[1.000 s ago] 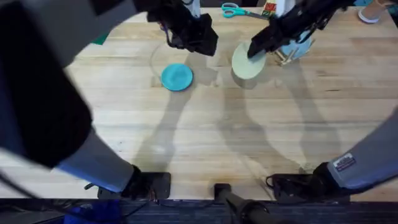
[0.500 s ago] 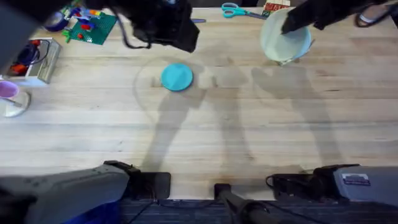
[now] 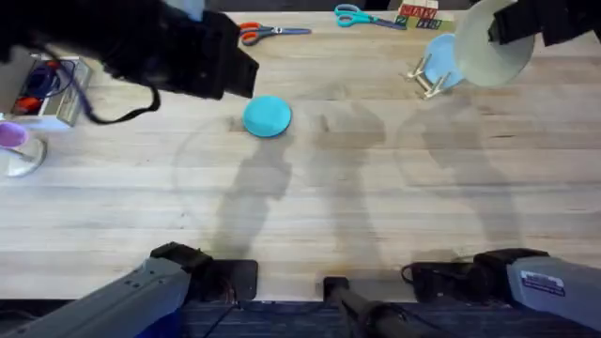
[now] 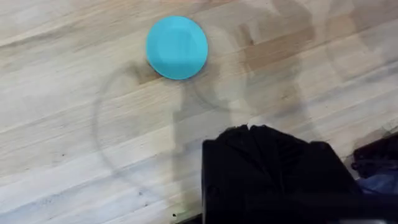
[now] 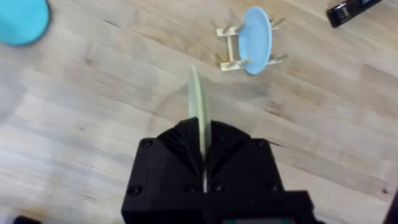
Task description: Pick up the plates from the table one by one and place each into a slot on the dish rack.
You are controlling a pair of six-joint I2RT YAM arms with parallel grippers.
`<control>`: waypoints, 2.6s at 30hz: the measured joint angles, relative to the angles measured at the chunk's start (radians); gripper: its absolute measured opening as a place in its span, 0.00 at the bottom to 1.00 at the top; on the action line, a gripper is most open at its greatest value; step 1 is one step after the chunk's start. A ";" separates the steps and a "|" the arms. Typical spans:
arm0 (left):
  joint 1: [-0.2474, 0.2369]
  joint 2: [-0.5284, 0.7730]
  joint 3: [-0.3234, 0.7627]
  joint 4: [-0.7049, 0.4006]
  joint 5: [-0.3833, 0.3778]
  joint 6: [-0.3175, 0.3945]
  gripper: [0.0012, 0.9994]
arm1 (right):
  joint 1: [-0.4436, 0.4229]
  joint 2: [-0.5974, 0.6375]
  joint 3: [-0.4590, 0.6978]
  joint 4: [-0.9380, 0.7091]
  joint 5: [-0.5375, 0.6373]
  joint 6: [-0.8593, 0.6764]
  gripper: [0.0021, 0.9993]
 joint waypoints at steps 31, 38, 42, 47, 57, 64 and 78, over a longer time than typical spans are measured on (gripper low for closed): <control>0.000 -0.066 0.000 -0.080 -0.020 0.007 0.99 | -0.001 0.000 0.000 0.018 0.036 -0.094 0.03; 0.000 -0.066 0.000 -0.074 -0.020 0.007 0.99 | -0.063 0.000 0.000 0.085 -0.028 -0.166 0.03; 0.000 -0.066 0.000 -0.074 -0.020 0.007 0.99 | -0.112 0.000 0.000 0.115 -0.070 -0.196 0.03; 0.000 -0.066 0.000 -0.074 -0.020 0.007 0.99 | -0.143 0.009 0.000 0.120 -0.113 -0.244 0.03; 0.000 -0.066 0.000 -0.071 -0.020 0.007 0.99 | -0.143 0.096 0.000 0.151 -0.142 -0.240 0.03; 0.000 -0.066 0.000 -0.071 -0.020 0.007 0.99 | -0.143 0.104 0.000 0.160 -0.143 -0.228 0.03; 0.000 -0.066 0.000 -0.071 -0.043 0.007 0.99 | -0.143 0.137 0.000 0.232 -0.142 -0.221 0.03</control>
